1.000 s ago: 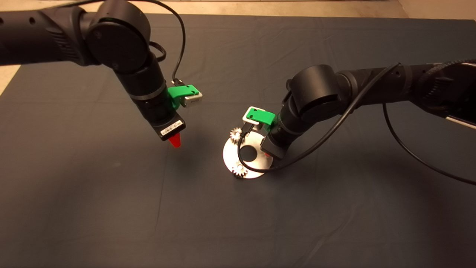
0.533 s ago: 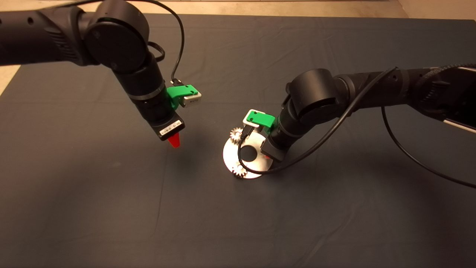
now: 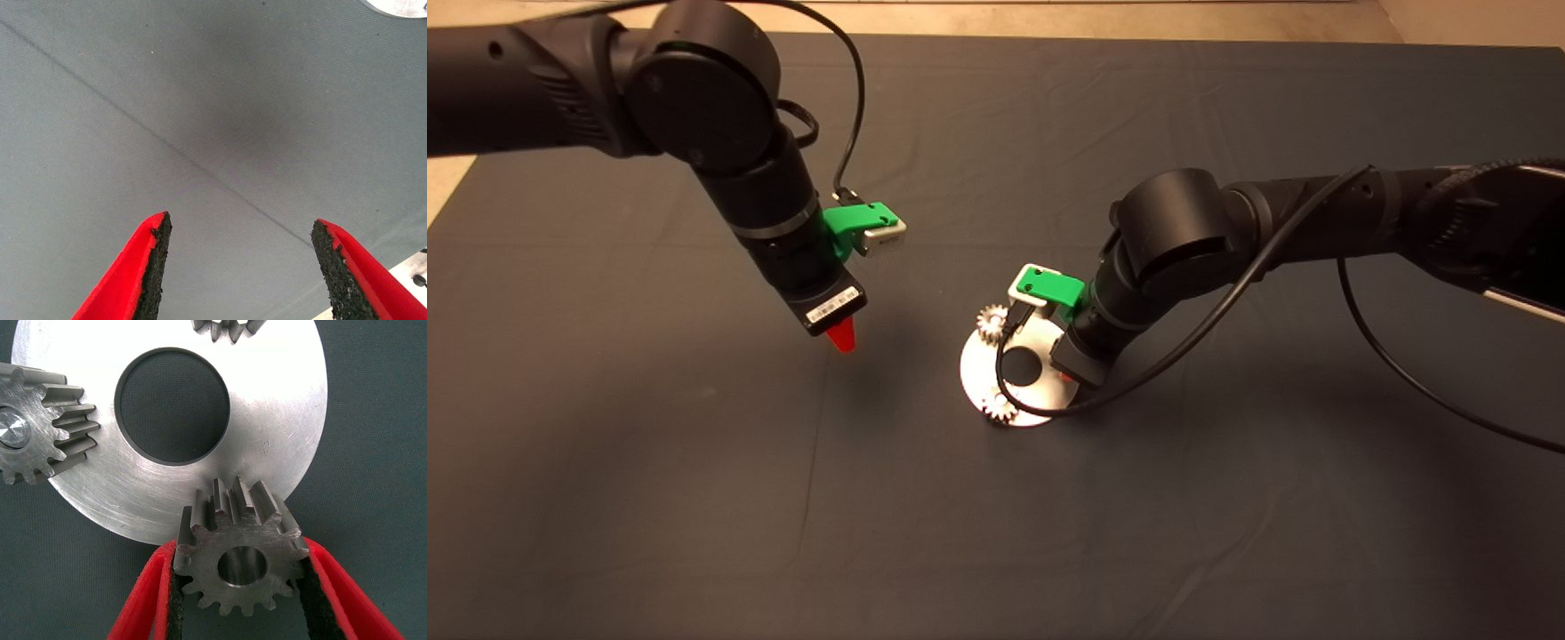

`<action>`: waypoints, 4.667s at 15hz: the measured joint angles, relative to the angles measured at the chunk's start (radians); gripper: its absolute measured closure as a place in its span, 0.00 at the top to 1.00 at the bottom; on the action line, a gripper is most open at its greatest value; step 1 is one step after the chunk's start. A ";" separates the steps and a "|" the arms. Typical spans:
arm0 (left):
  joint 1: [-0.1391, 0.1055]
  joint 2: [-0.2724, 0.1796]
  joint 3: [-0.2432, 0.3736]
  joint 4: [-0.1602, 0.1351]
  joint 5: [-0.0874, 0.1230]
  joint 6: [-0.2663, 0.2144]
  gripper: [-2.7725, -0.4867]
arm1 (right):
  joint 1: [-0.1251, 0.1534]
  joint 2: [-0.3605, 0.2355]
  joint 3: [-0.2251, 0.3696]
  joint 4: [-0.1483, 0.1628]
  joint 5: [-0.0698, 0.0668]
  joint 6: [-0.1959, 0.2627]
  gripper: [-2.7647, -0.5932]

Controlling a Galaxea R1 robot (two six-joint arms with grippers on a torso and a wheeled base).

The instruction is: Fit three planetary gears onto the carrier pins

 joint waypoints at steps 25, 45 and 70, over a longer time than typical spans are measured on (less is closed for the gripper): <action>0.000 0.000 0.000 0.000 0.000 0.000 0.42 | 0.003 0.003 -0.024 -0.009 0.005 -0.025 0.19; 0.000 0.000 0.000 0.000 0.000 0.000 0.42 | 0.000 0.003 -0.020 -0.019 0.005 -0.025 0.19; -0.011 -0.010 0.000 -0.001 0.000 0.000 0.42 | -0.007 -0.015 0.017 -0.037 0.007 -0.024 0.19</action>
